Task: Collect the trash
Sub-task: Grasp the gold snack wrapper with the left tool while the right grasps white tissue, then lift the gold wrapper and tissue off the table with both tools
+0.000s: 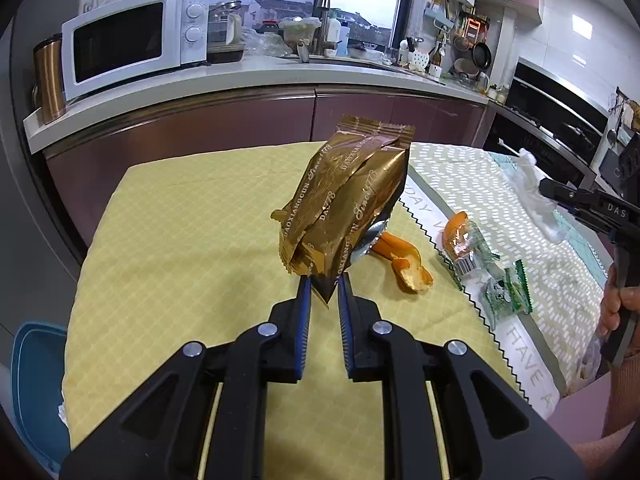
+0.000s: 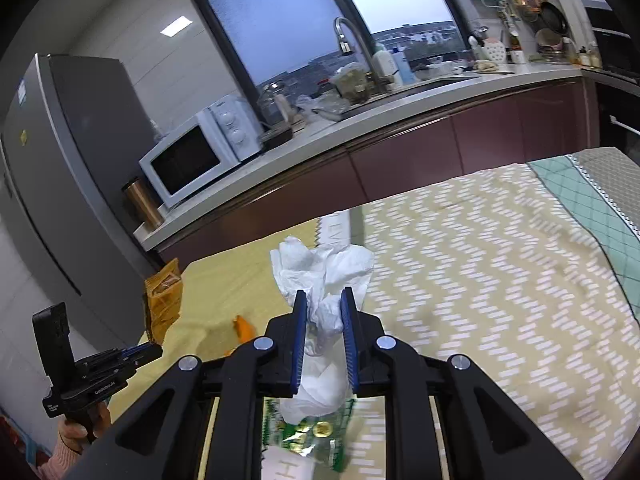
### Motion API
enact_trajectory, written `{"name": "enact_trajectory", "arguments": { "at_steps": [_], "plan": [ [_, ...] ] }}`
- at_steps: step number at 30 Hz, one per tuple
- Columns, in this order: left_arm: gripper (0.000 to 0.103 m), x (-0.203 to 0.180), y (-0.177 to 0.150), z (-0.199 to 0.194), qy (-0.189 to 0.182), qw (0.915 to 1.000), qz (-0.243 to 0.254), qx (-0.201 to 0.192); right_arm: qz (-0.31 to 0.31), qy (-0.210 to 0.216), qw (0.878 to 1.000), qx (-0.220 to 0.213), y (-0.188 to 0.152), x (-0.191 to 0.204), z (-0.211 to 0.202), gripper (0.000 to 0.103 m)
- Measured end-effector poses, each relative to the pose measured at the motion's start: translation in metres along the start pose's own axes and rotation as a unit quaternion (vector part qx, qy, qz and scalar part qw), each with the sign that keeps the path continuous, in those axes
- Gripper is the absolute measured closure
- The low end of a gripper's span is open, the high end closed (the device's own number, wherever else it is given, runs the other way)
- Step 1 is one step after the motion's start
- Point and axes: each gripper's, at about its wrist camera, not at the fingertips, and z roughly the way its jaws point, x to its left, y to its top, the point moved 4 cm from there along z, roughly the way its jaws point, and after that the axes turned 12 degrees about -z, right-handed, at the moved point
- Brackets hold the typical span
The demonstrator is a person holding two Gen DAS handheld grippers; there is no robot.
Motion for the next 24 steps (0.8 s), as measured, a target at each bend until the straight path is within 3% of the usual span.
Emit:
{"name": "enact_trajectory", "arguments": {
  "at_steps": [17,24],
  "plan": [
    [0.089,0.04,-0.022,-0.051,0.02,0.9987,-0.04,-0.023,-0.032,0.13,0.99,0.037,-0.013,0.099,0.04,0.087],
    [0.089,0.061,-0.029,-0.064,0.034,0.9976,-0.054,-0.027,-0.047,0.165,0.984,0.049,-0.015,0.134,0.051,0.087]
  ]
}}
